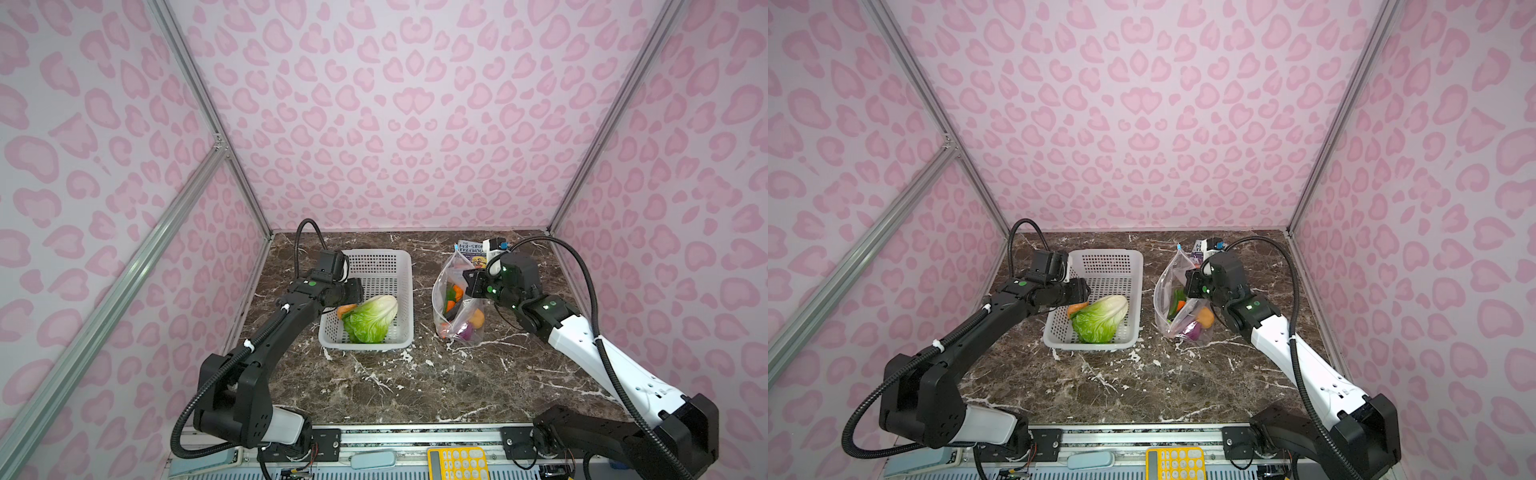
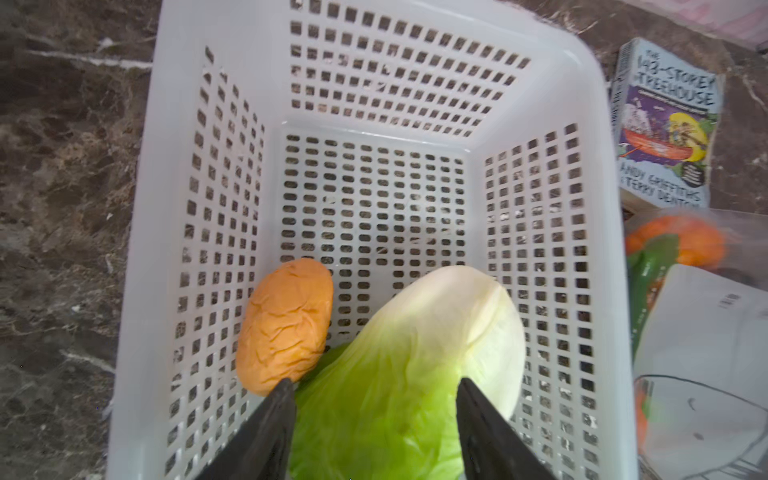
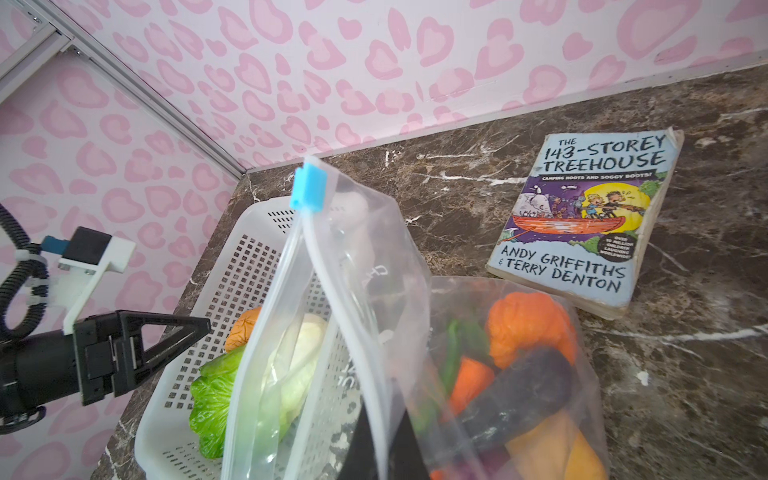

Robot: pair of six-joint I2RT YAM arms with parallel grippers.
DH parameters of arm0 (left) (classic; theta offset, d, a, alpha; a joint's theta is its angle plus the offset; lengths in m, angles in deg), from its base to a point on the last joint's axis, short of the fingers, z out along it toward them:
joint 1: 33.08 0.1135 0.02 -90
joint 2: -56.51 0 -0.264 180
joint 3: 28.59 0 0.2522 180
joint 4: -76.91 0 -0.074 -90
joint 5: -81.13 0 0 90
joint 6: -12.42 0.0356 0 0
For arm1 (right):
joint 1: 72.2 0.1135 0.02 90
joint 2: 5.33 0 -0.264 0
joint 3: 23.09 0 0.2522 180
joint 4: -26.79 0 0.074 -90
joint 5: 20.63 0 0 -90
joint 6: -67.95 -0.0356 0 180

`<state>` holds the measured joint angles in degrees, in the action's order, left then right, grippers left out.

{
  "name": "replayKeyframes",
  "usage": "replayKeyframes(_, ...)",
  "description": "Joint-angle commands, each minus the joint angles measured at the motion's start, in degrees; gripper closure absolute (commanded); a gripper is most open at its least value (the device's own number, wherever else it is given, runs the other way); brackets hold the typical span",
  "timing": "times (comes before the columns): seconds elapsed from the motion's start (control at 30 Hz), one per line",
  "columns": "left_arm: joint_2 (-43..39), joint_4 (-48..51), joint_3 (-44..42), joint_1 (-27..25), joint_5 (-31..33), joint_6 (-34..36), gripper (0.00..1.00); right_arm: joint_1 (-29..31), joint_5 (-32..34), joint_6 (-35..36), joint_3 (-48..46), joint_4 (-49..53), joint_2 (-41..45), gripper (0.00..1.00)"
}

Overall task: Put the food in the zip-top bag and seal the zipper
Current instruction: 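Withdraw the left gripper from the bag back over the basket, then lower the left gripper onto the bread roll and close on it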

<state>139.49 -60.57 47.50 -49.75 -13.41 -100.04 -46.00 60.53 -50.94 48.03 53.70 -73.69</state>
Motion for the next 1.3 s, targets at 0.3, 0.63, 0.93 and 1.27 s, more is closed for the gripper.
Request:
replayKeyframes(0.3, 6.07, -0.36, -0.62, 1.42, -7.25, -0.73, 0.38, 0.07, 0.10, -0.11, 0.46, -0.78, -0.63, 1.00)
replayKeyframes(0.63, 8.56, -2.94, -1.24, -2.41, -15.37, -3.36, 0.40, 0.11, -0.12, -0.75, 1.69, -0.71, -2.54, 1.00)
replayKeyframes(0.93, 9.70, -2.08, 0.37, -3.82, -14.68, -2.81, 0.40, 0.77, -0.22, -0.82, 2.67, -0.56, -3.98, 1.00)
replayKeyframes(1.27, 6.04, 5.40, 4.59, -3.48, 2.35, 2.19, 0.40, 0.73, 0.49, 0.22, 2.47, -0.31, -3.26, 1.00)
